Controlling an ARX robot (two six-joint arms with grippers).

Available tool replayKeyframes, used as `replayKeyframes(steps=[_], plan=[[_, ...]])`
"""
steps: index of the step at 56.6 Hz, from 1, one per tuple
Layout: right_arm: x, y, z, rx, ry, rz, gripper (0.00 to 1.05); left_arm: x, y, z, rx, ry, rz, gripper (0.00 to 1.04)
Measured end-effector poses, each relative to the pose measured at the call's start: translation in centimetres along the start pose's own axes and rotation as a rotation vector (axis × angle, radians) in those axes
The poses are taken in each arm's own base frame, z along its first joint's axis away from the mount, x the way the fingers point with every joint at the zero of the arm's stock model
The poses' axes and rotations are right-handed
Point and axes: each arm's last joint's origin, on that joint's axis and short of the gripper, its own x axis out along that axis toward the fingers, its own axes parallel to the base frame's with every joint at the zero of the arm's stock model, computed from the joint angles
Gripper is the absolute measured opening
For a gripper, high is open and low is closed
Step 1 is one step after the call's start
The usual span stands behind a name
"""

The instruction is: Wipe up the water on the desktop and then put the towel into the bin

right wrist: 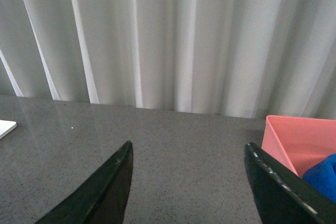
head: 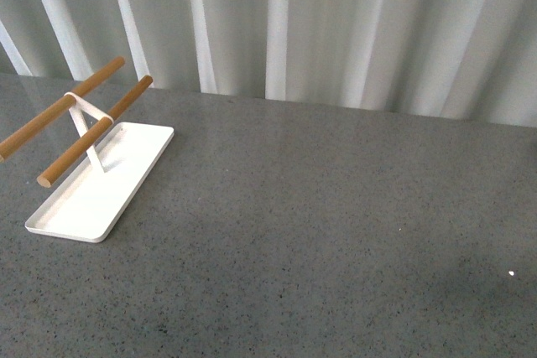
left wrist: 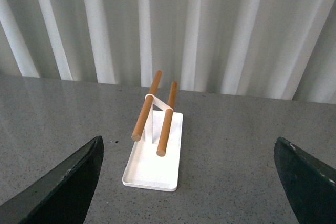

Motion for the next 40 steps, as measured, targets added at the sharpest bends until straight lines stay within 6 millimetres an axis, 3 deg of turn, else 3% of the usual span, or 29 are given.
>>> replayKeyframes(steps=[12,40], plan=[[0.0,0.0,-0.01,0.002,0.001,0.0,1.0,0.0,0.0,0.0,0.0,0.0,0.0,0.98],[0.0,0.0,-0.01,0.002,0.001,0.0,0.98,0.0,0.0,0.0,0.0,0.0,0.0,0.98]])
